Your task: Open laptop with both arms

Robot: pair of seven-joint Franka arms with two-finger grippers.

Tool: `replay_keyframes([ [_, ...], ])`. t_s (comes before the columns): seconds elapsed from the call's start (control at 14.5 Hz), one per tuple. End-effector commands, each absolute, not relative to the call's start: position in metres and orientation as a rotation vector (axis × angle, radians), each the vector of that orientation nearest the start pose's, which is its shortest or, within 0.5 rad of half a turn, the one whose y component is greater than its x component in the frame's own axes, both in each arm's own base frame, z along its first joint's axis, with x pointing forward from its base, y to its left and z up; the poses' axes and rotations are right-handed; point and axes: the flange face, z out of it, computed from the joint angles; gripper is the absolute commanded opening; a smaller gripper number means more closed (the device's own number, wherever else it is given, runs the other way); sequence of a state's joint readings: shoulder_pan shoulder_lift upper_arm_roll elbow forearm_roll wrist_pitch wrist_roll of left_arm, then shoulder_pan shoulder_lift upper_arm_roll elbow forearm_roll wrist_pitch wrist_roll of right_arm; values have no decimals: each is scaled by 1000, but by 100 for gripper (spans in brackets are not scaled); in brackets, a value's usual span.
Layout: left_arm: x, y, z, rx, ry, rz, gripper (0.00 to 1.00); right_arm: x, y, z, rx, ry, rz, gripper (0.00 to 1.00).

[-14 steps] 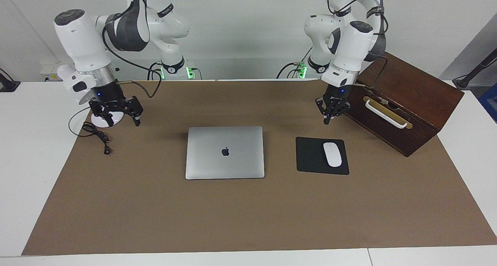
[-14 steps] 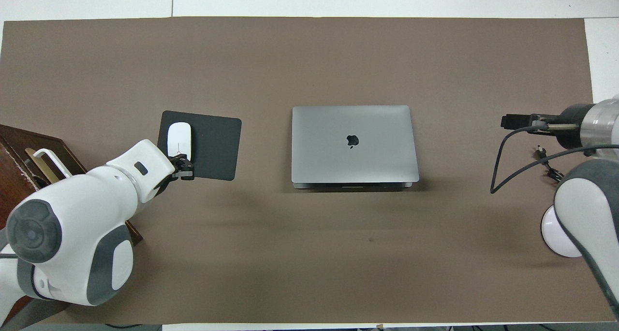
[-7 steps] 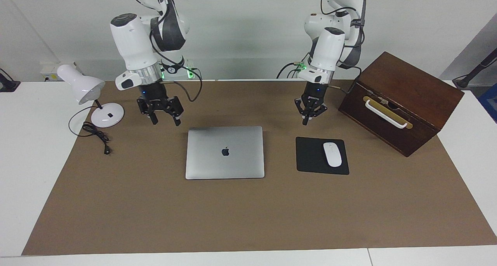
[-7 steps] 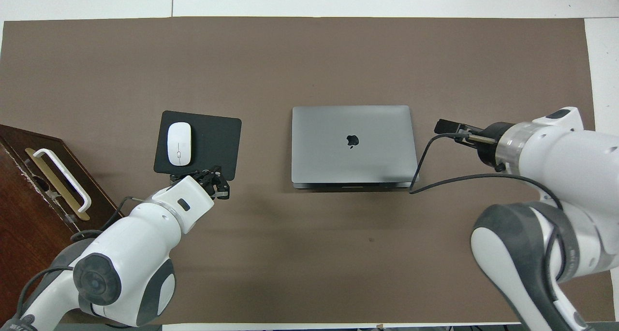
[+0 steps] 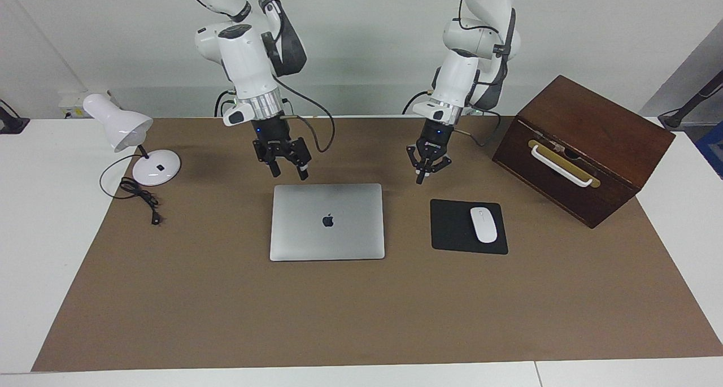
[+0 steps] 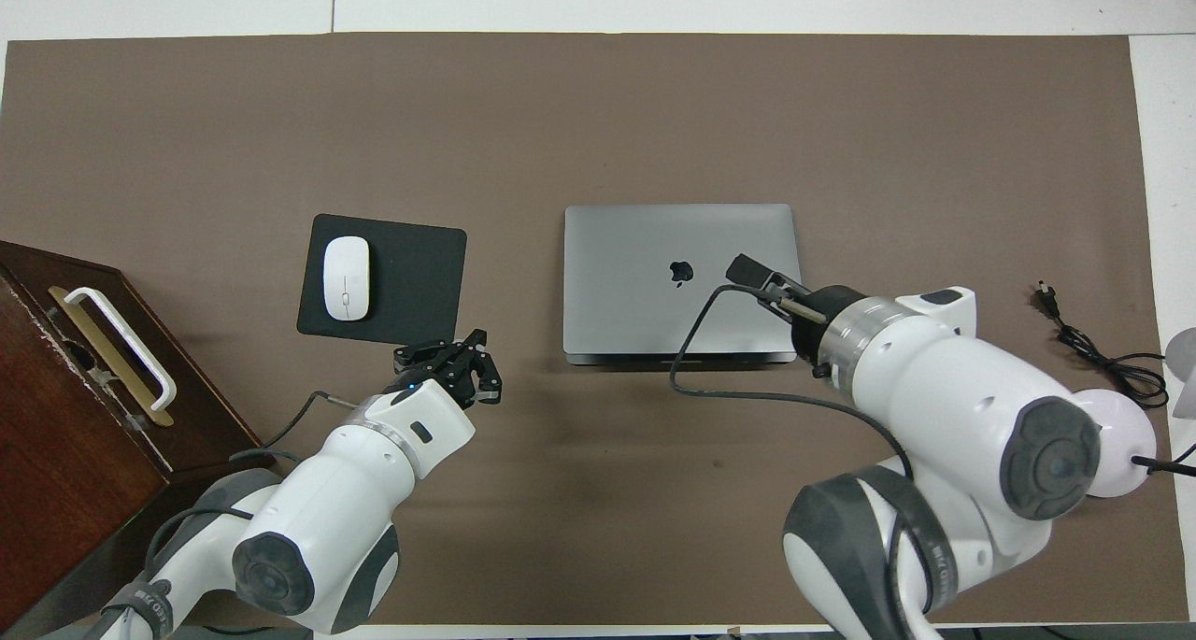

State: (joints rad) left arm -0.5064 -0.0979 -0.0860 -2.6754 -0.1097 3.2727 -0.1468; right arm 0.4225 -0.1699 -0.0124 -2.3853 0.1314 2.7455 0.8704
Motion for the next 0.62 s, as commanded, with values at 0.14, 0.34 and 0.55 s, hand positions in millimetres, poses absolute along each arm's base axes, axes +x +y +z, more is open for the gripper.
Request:
replay_keyframes([
  [0.14,377,-266,333,-3182,577,-1165,0,447,262,407,-2454,819,-527,100],
  [0.34,370,-280,306,-3177,632,-1181,0,433,293,391,-2355,862,-522,100],
  [0.55,369,-287,301,-3181,647,-1168,0,407,290,371,-2303,925,-500,100],
])
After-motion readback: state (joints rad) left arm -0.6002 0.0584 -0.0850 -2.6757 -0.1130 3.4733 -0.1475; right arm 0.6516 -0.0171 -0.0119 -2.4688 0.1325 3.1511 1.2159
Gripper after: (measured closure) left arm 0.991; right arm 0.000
